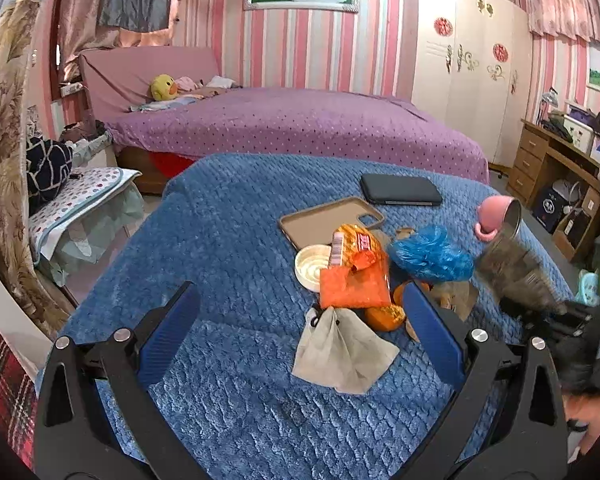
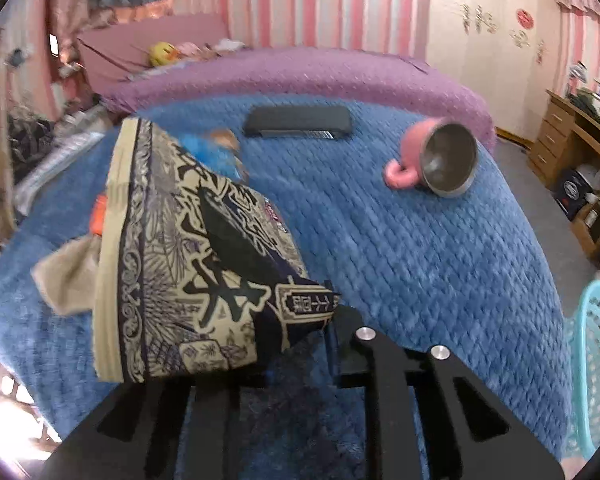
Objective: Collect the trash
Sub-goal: 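Grasp the patterned snack bag with the right gripper and lift it, then grasp the beige cloth with the left gripper while the right gripper holds the snack bag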
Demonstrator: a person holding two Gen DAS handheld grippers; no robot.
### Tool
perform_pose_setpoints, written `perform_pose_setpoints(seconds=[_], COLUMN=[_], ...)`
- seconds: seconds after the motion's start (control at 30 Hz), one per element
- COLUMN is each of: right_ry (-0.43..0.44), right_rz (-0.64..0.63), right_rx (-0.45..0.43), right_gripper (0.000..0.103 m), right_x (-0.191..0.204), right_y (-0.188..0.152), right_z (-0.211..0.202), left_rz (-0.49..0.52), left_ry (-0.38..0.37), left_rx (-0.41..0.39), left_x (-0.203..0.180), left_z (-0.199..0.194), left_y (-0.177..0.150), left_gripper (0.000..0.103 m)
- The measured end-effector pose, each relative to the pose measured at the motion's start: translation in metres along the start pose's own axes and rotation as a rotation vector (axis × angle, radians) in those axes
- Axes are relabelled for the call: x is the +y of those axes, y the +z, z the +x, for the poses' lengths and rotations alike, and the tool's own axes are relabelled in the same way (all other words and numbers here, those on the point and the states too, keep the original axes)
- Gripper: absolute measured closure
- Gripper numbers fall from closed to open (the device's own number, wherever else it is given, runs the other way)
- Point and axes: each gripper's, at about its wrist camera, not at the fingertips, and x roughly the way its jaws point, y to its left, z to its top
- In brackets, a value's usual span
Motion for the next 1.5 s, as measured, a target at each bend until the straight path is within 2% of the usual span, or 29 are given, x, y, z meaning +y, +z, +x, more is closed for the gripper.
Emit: perform_pose_setpoints(seconds=[0.03,0.13,0.23,0.5,0.57,0.6,0.67,0.7,0.73,0.8,0.9,0.93,1.1,1.5], right_ry=[0.013,0.041,0.035,0.042,0.043,0.043,0.043,0.044,0.045,0.043,0.048,0.049,0.045,0.052], right_rz=[-0.013,-0.027,-0.029,0.003,0.006,0.005,0.007,0.007,0.008,0.011,0.019,0.020,0.025,0.024], right_rx=[-0.033,-0.107,-0.167,-0.176,-0.176,-0.178,-0.179,-0.179,-0.179,-0.184,-0.196,-0.201,-0.228,-0.232], right_gripper=[0.092,0.093,0.093,0.093,0.093,0.093,0.093,0.093,0.093,0.093,0.093,0.093,0.093,0.093], right_x=[0.001,0.004,0.001,-0.007,-0.006,-0.007,-0.007,-0.009,-0.009,-0.009,-0.011,-0.012,-0.014,-0.012], right_y=[0.002,0.007,0.014,0.014,0.013,0.012,0.013,0.012,0.012,0.011,0.010,0.011,0.012,0.014], right_z=[-0.008,-0.033,-0.051,-0.063,-0.064,-0.064,-0.066,-0.064,-0.065,-0.067,-0.074,-0.076,-0.088,-0.088], left_rz=[0.005,0.012,0.009,0.062,0.066,0.067,0.062,0.056,0.042,0.012,-0.020,-0.024,-0.052,-0.036], left_ry=[-0.005,-0.014,-0.028,-0.047,-0.047,-0.050,-0.073,-0.090,-0.116,-0.133,-0.139,-0.132,-0.097,-0.122], left_rx=[0.013,0.032,0.049,0.182,0.209,0.225,0.284,0.306,0.325,0.307,0.196,0.133,0.000,-0.030], left_x=[0.000,0.001,0.003,-0.011,-0.012,-0.012,-0.012,-0.012,-0.011,-0.008,-0.004,-0.003,0.001,-0.003], left_z=[0.002,0.006,0.010,0.043,0.051,0.055,0.069,0.073,0.077,0.072,0.047,0.033,0.003,-0.001], left_y=[-0.001,-0.004,-0.009,-0.029,-0.032,-0.034,-0.040,-0.042,-0.044,-0.041,-0.026,-0.019,-0.005,-0.001], left_gripper=[0.005,0.005,0.005,0.008,0.014,0.021,0.041,0.059,0.070,0.081,0.081,0.081,0.081,0.081])
